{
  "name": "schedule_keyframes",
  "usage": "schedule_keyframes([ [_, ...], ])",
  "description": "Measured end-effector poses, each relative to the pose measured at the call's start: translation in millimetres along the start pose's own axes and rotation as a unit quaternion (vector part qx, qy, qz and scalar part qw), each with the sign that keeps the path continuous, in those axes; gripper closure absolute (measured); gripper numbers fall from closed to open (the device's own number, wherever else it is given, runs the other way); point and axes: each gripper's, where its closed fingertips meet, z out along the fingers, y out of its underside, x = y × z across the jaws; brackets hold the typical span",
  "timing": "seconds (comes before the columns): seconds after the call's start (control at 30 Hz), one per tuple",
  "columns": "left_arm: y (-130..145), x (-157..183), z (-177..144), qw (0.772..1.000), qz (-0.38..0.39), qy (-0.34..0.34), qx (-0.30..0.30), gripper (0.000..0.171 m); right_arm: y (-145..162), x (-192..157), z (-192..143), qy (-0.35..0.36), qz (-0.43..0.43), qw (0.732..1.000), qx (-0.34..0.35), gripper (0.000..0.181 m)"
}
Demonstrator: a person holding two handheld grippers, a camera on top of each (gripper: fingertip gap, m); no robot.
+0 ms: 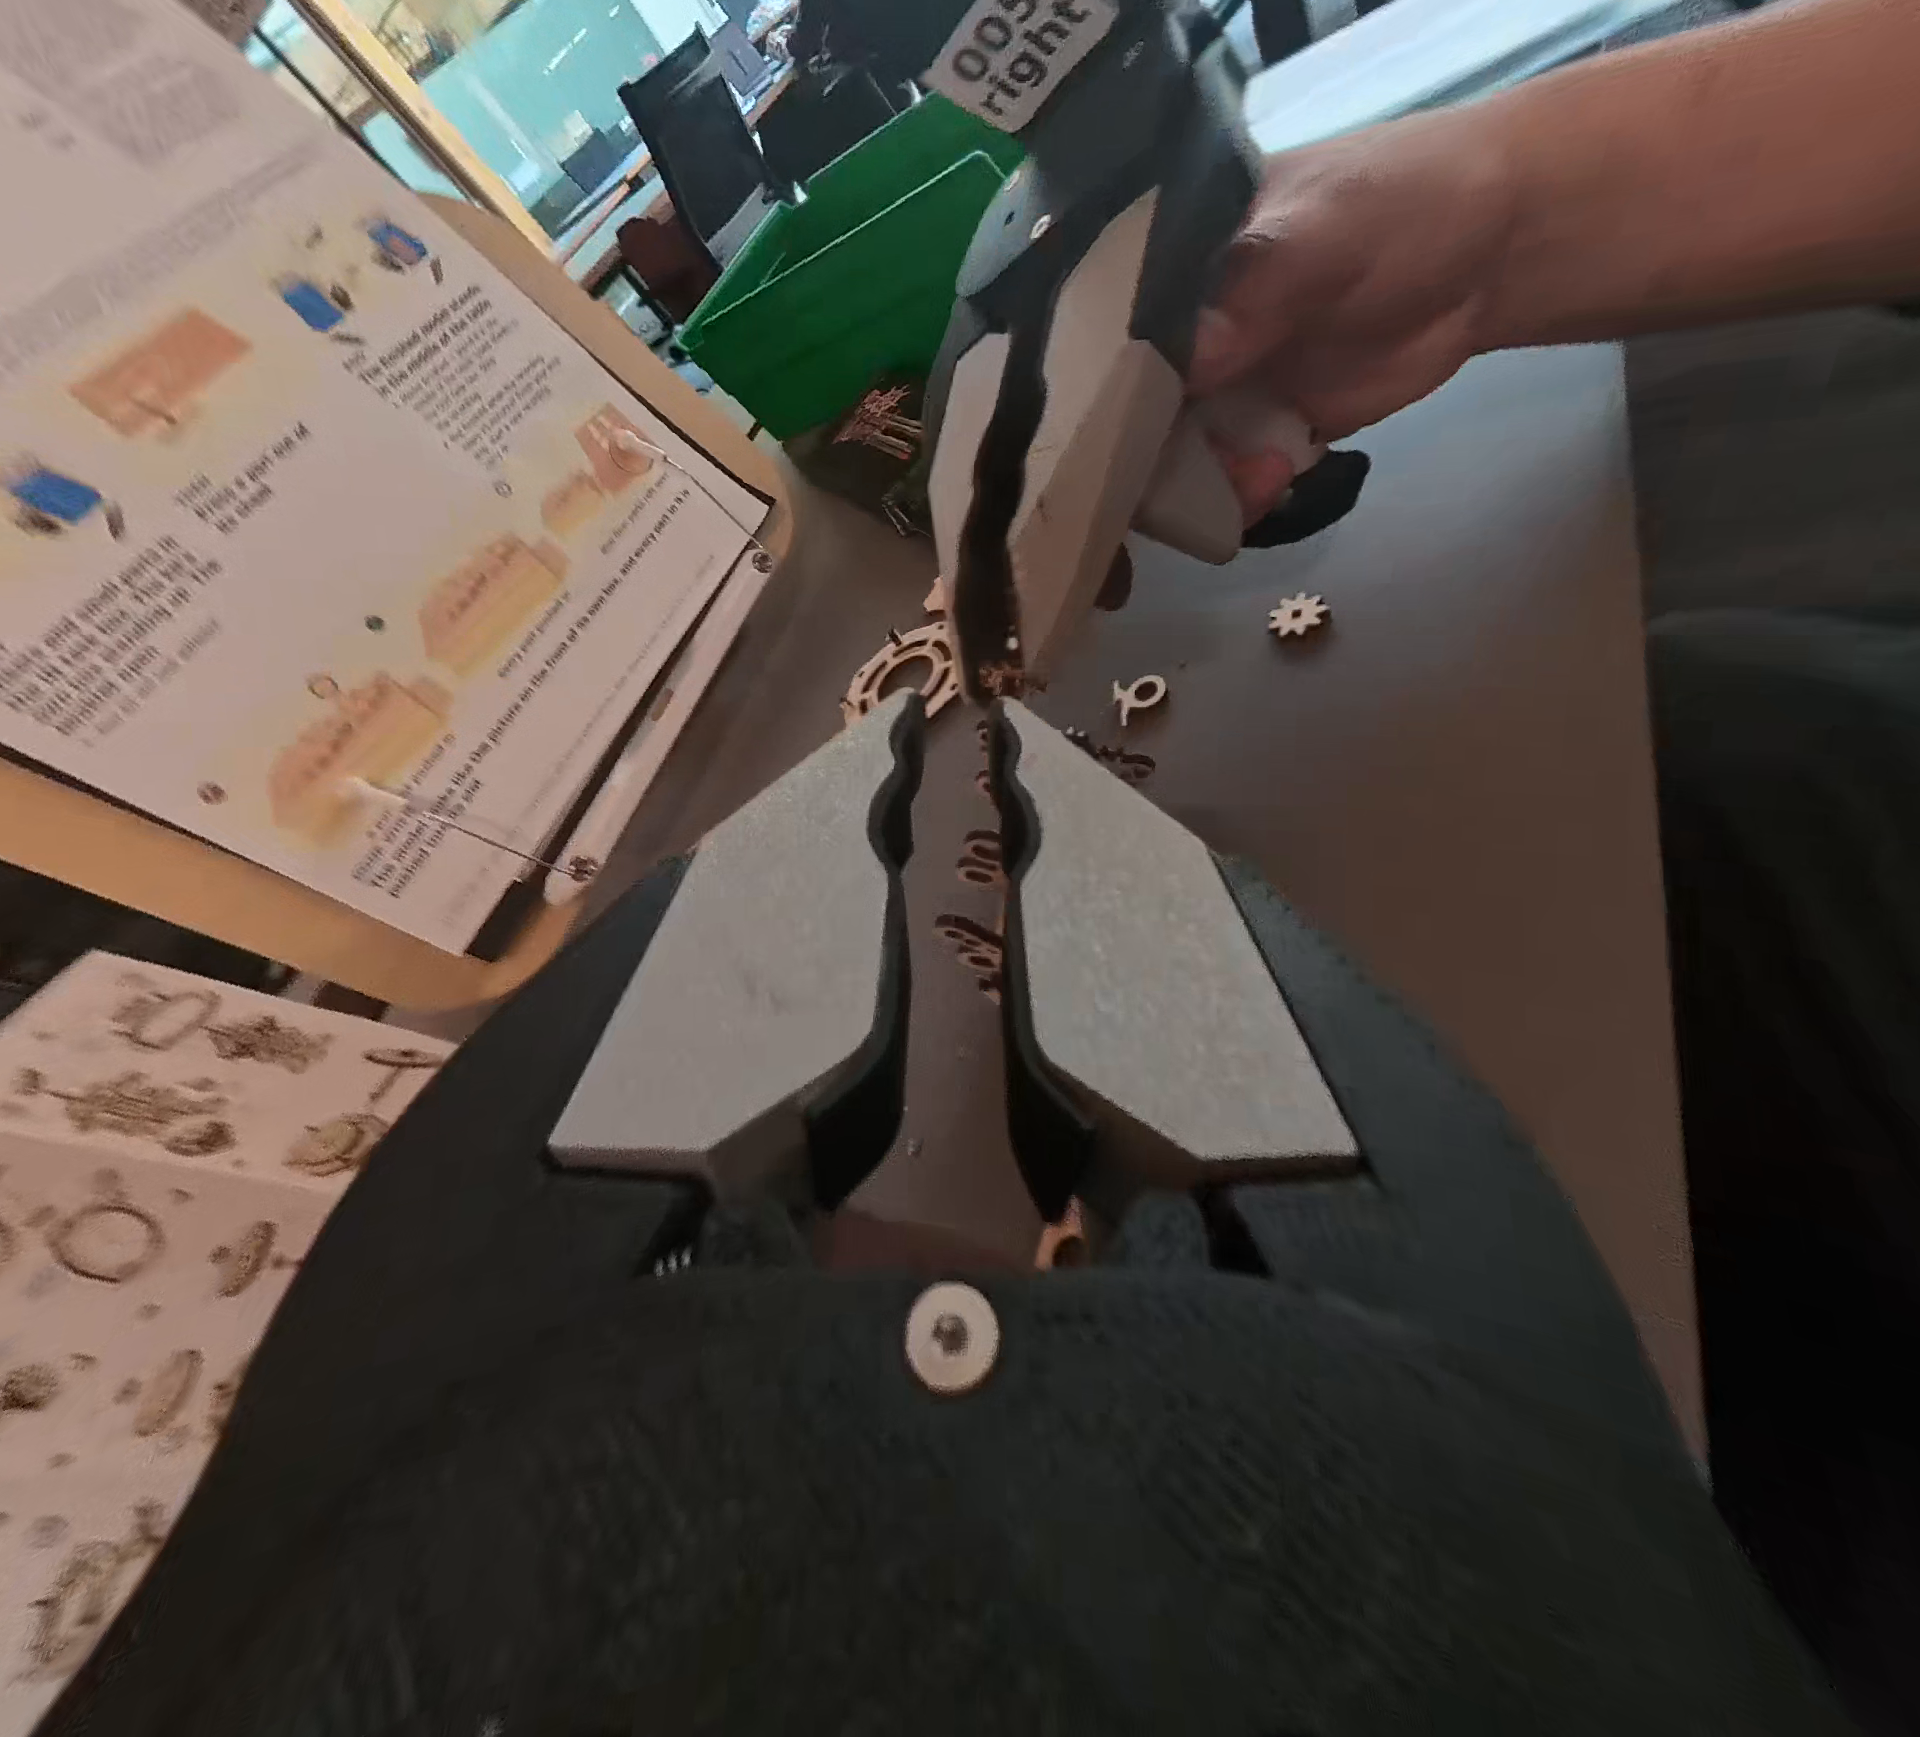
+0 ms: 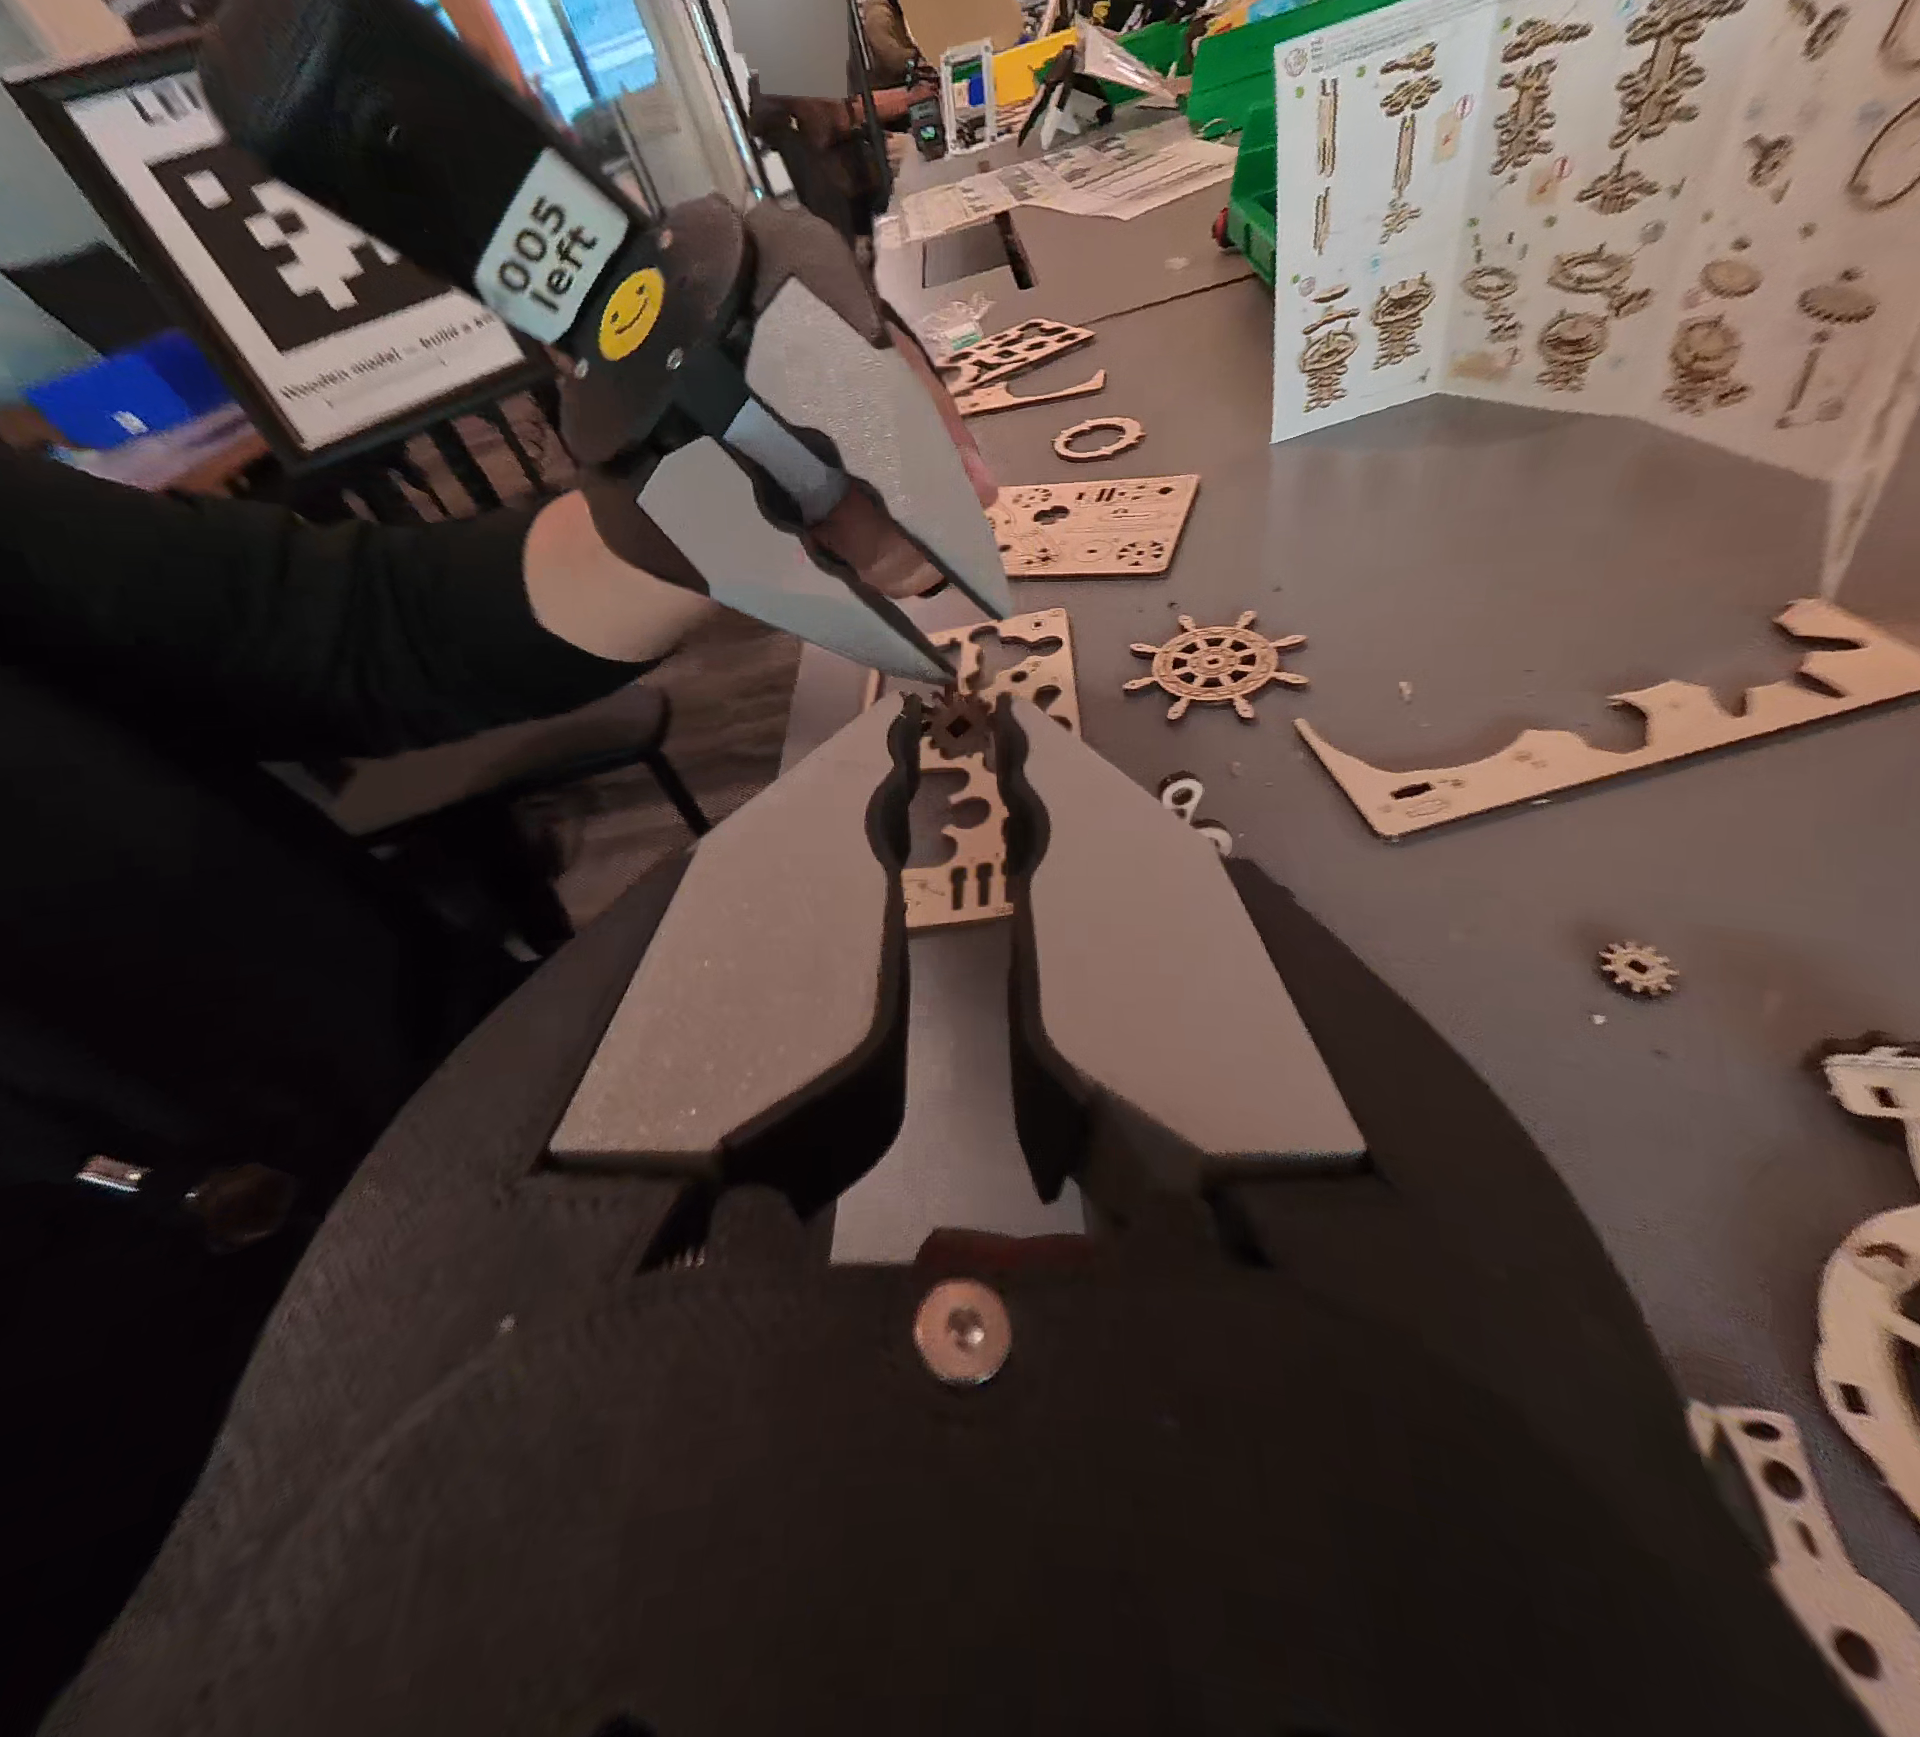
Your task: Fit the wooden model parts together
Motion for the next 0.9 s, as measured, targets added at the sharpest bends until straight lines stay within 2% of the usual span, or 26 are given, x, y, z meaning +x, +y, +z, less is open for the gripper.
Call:
schedule_keyframes([
  [0.23,2,9,2,0.998,0.056,0.005,-0.019,0.161,-5,-2,-7,-0.039,0.046,0.997,0.039,0.171],
  [0.57,0,15,12,0.995,0.098,0.019,-0.018,0.170,1,-5,-10,-0.063,0.045,0.996,0.041,0.171],
  [0.9,2,7,13,0.981,0.190,-0.040,-0.019,0.171,1,-2,-14,-0.051,0.038,0.998,0.028,0.165],
])
